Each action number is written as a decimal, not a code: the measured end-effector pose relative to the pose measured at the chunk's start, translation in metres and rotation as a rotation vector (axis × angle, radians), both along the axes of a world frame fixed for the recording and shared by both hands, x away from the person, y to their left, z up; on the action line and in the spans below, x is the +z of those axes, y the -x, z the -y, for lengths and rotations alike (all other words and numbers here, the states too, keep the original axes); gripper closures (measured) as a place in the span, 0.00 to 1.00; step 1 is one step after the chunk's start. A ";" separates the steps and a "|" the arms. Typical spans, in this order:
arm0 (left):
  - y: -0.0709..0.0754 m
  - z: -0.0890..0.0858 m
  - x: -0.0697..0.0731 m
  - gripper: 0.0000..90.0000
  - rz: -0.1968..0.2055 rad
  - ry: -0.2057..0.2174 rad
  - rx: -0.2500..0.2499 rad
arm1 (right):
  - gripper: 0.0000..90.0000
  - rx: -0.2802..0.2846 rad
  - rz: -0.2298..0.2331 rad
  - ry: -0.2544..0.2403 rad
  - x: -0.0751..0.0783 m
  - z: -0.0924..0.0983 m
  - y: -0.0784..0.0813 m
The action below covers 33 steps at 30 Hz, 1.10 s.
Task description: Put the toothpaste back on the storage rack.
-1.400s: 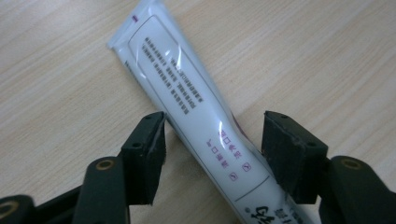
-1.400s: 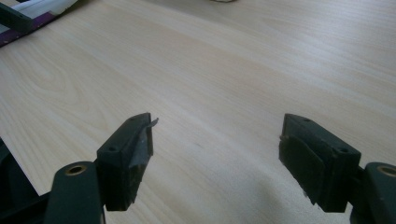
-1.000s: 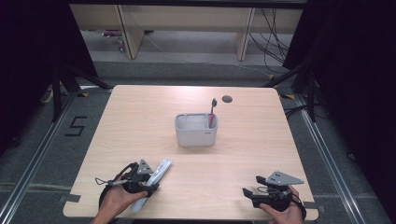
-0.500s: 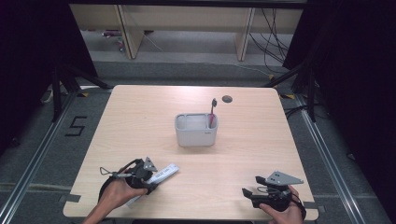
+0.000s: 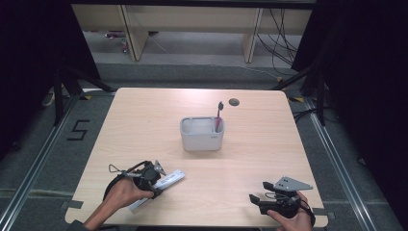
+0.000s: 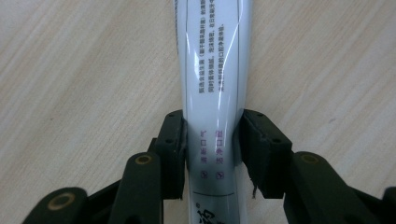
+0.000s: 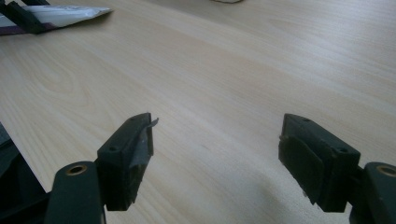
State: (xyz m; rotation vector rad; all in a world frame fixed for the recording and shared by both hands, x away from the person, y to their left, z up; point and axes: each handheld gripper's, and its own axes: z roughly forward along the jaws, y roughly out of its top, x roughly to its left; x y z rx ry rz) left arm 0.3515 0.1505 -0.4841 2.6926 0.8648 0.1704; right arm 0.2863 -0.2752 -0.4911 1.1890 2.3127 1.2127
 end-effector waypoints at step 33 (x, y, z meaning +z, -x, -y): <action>-0.013 0.014 0.006 0.75 -0.101 -0.109 -0.070 | 0.30 -0.003 0.001 -0.003 0.001 0.001 0.000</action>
